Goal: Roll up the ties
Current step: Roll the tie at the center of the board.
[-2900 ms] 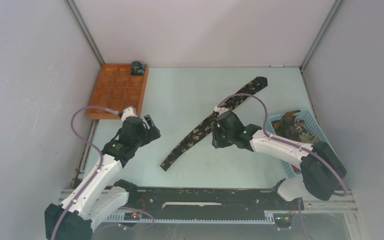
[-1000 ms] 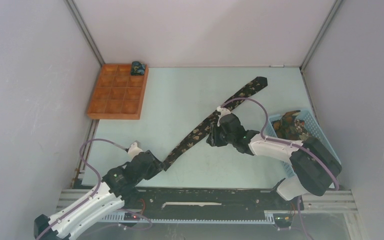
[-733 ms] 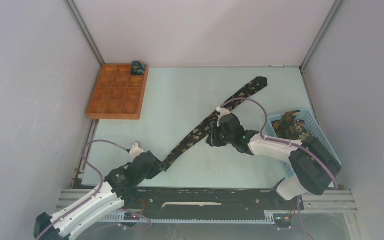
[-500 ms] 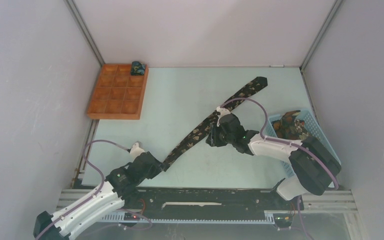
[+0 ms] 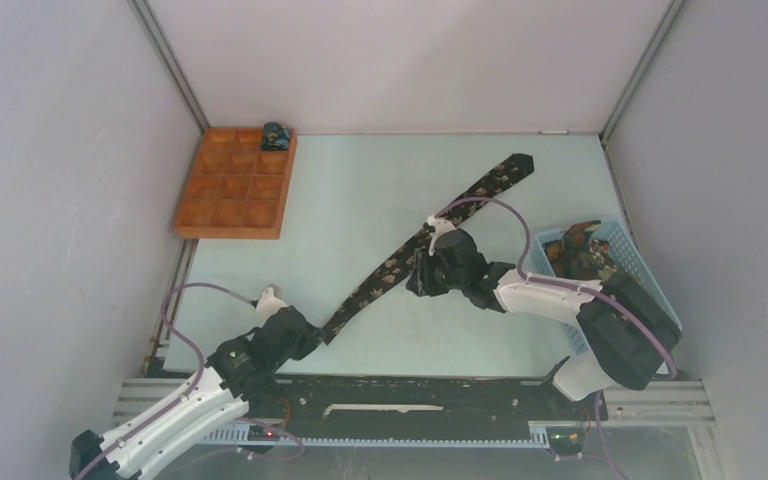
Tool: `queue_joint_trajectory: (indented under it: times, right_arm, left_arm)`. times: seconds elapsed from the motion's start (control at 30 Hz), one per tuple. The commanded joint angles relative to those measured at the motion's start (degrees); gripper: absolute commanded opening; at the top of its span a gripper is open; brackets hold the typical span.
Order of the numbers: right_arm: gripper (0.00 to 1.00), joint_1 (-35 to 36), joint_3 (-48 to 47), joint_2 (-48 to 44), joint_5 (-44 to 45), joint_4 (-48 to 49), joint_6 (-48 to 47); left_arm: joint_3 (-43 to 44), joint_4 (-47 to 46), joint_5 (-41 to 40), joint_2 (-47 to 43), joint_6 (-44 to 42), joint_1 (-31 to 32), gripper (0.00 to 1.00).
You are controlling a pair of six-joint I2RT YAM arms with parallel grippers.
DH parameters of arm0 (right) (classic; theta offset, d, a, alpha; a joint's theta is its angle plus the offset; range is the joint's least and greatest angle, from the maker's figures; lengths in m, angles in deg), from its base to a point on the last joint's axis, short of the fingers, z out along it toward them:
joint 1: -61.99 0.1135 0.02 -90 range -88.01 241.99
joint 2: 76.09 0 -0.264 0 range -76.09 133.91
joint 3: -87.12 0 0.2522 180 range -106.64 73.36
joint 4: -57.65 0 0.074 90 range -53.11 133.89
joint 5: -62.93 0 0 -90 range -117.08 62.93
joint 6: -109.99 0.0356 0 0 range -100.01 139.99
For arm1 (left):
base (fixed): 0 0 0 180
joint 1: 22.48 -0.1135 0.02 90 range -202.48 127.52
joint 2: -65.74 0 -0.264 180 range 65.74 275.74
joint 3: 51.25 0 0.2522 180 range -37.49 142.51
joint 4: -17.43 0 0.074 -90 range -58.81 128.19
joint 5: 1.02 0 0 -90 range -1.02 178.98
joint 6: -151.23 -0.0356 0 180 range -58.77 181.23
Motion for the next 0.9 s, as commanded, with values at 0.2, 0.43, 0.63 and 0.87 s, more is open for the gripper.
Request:
queue_joint_trajectory:
  times: [0.2, 0.43, 0.63, 0.87]
  right_arm:
    - [0.36, 4.34, -3.62, 2.01, -3.40, 4.15, -1.70]
    - [0.33, 10.33, -10.83, 8.15, -5.93, 3.29, -1.34]
    - [0.28, 14.22, -17.41, 14.61, -8.64, 2.33, -1.07]
    - [0.25, 15.52, -22.64, 19.88, -11.11, 2.10, 0.07]
  left_arm:
    - [3.16, 5.44, -1.40, -2.70, 3.13, 0.27, 0.00]
    - [5.36, 7.12, -1.94, -0.79, 2.90, 0.27, 0.00]
    - [6.59, 8.24, -2.22, -1.55, 3.33, 0.13, 0.00]
    - [7.30, 9.64, -2.29, -2.52, 3.66, 0.10, 0.00]
